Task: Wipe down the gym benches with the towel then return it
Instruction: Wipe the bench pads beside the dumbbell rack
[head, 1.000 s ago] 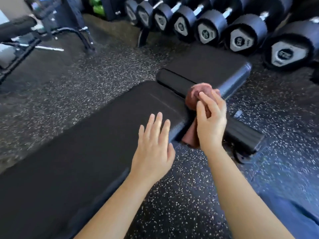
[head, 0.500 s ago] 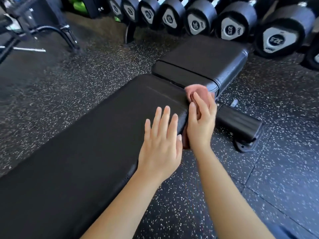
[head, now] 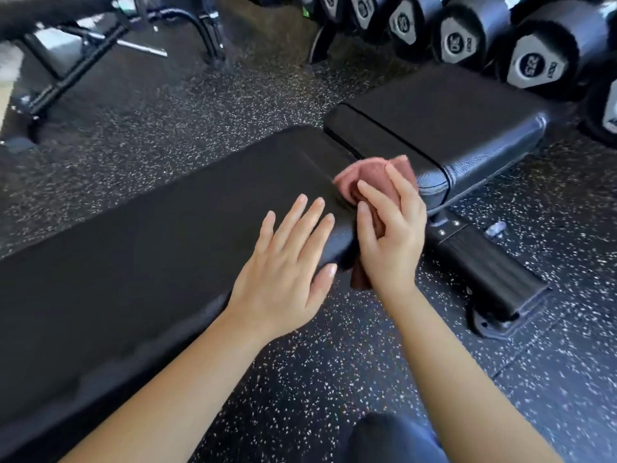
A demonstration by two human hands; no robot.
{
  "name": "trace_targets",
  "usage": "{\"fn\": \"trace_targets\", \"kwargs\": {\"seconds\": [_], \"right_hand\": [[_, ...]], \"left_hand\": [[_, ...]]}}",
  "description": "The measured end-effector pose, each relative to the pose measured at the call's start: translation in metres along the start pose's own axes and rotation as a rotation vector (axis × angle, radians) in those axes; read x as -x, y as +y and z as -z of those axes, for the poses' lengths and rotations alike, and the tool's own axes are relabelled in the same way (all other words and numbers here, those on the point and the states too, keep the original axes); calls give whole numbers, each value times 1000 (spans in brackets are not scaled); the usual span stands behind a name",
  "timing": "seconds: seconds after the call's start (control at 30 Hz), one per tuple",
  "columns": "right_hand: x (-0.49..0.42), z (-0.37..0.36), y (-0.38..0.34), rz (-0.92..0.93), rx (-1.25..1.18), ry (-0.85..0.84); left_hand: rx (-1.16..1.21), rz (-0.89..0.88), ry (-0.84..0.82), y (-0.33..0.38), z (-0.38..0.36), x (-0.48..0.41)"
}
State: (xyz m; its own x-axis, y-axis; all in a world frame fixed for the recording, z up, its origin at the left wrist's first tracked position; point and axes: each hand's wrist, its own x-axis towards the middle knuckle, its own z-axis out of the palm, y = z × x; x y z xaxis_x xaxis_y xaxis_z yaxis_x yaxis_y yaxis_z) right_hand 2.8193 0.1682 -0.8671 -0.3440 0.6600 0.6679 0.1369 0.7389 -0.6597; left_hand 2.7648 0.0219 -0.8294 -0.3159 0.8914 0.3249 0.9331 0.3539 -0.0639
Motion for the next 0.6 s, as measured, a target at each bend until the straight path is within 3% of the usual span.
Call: {"fn": "trace_targets", "kwargs": {"seconds": [0.17,0.33,0.43,0.53,0.6], "right_hand": [[9,-1,-10,-88,-65,63],[61,-23,-53,-90,12,186],[85,-32,-70,24,22,129],[56,-20,-35,319,71,83],[30,-11,-11,397,113,67]], "left_hand": [[-32,33,-4,5,5,1],[-179,191,141,0,13,39],[-317,258,137,-16,10,99],[-420,319,124,-31,4,137],[-443,321,162,-35,-1,139]]}}
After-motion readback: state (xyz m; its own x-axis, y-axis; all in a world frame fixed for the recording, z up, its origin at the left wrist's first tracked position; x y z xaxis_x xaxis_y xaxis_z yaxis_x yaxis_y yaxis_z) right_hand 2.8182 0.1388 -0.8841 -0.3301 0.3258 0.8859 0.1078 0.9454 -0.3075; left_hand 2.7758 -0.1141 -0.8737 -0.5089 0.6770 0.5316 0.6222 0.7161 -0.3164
